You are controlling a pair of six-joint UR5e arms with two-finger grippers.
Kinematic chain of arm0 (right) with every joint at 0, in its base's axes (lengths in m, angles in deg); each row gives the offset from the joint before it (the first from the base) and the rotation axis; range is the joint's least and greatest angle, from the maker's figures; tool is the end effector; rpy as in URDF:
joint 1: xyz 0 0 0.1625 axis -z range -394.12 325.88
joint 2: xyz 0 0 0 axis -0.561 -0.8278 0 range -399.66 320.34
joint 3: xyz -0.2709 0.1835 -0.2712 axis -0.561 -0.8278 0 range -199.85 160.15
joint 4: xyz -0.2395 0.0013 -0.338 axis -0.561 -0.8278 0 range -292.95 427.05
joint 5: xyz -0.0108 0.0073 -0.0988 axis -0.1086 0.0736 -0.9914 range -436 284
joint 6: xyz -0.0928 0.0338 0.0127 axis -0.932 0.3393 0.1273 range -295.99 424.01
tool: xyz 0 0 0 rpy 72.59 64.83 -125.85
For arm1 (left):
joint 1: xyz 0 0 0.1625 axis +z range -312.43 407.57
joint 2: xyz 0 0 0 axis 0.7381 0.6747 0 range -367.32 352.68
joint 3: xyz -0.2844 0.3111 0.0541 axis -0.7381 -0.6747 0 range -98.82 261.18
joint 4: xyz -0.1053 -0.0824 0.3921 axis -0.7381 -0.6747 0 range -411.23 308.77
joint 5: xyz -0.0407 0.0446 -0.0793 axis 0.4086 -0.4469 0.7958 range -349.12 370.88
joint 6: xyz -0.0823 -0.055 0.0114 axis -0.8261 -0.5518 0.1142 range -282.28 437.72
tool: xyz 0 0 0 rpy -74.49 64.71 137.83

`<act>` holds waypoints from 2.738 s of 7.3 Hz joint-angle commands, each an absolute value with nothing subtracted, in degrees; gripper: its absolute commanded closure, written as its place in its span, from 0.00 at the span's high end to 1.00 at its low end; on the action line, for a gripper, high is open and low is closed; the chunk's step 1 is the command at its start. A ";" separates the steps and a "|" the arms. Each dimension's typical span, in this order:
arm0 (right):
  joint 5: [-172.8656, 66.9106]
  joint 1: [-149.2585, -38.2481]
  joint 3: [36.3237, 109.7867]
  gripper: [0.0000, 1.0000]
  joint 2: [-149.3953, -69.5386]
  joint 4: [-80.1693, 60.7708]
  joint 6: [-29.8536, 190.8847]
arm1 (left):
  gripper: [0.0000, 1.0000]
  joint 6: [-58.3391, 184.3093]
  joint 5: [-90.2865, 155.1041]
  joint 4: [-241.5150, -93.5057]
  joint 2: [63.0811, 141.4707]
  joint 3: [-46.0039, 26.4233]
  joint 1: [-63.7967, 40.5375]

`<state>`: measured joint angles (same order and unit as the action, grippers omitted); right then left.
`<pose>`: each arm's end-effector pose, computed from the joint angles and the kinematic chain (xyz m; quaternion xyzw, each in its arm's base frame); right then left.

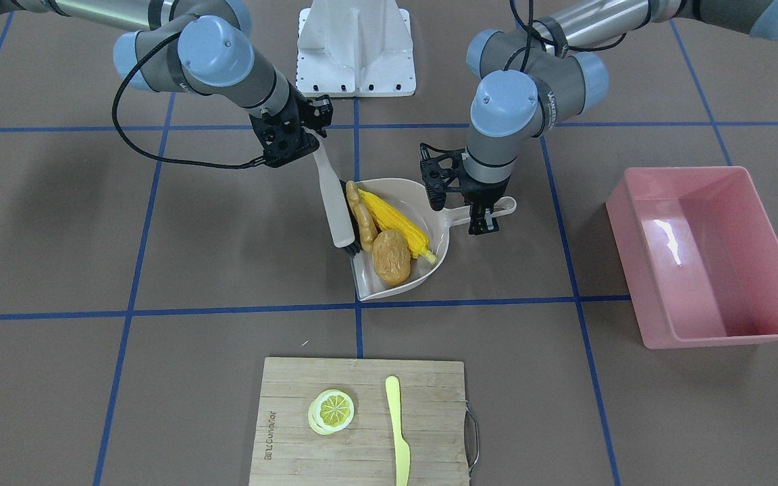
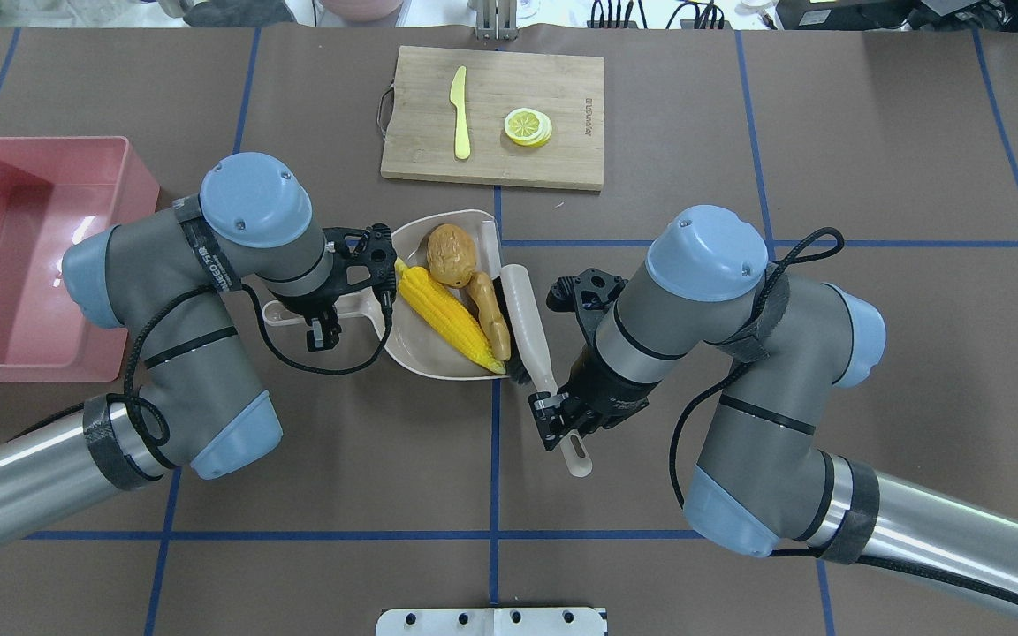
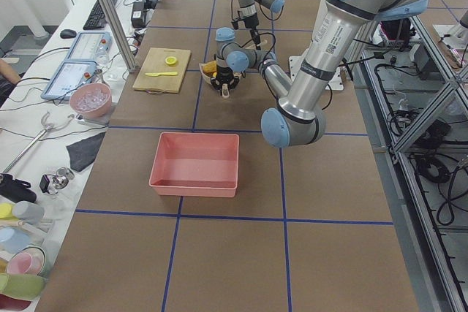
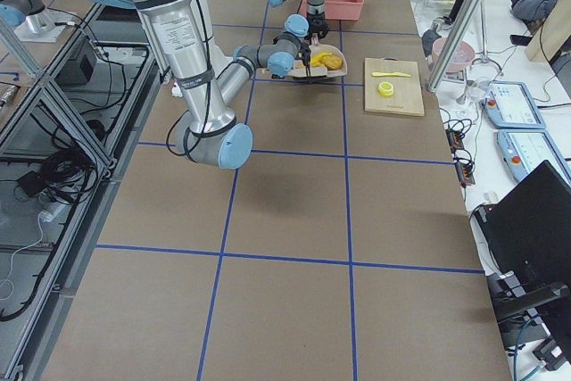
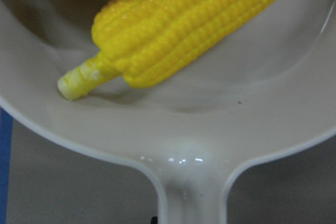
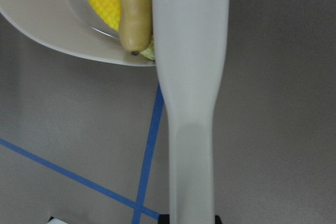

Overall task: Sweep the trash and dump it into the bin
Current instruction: 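Sweep the potato and ginger into the dustpan with the right gripper's brush, then carry the dustpan over the pink bin with left gripper while right withdraws brush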

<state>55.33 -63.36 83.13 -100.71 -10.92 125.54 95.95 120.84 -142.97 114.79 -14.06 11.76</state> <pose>-0.5050 -0.3601 0.2357 -0.0705 -0.5235 -0.1546 0.8349 0.4885 -0.4748 0.2943 0.2630 0.2571 0.5951 0.7146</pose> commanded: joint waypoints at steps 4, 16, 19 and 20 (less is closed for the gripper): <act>54.17 -64.79 86.41 0.00 -100.83 -16.18 125.36 | 0.00 92.05 120.91 -153.16 111.52 -14.10 10.91; 57.33 -93.00 95.64 0.00 -117.22 -45.46 103.71 | 0.00 90.11 135.84 -156.17 106.52 -17.77 -5.58; 57.07 -93.01 91.44 0.00 -124.28 -37.43 94.60 | 0.00 91.76 141.90 -156.08 101.59 -21.73 -13.49; 57.33 -93.01 87.85 0.00 -126.04 -30.67 94.95 | 0.00 93.43 143.75 -156.00 100.62 -21.65 -16.74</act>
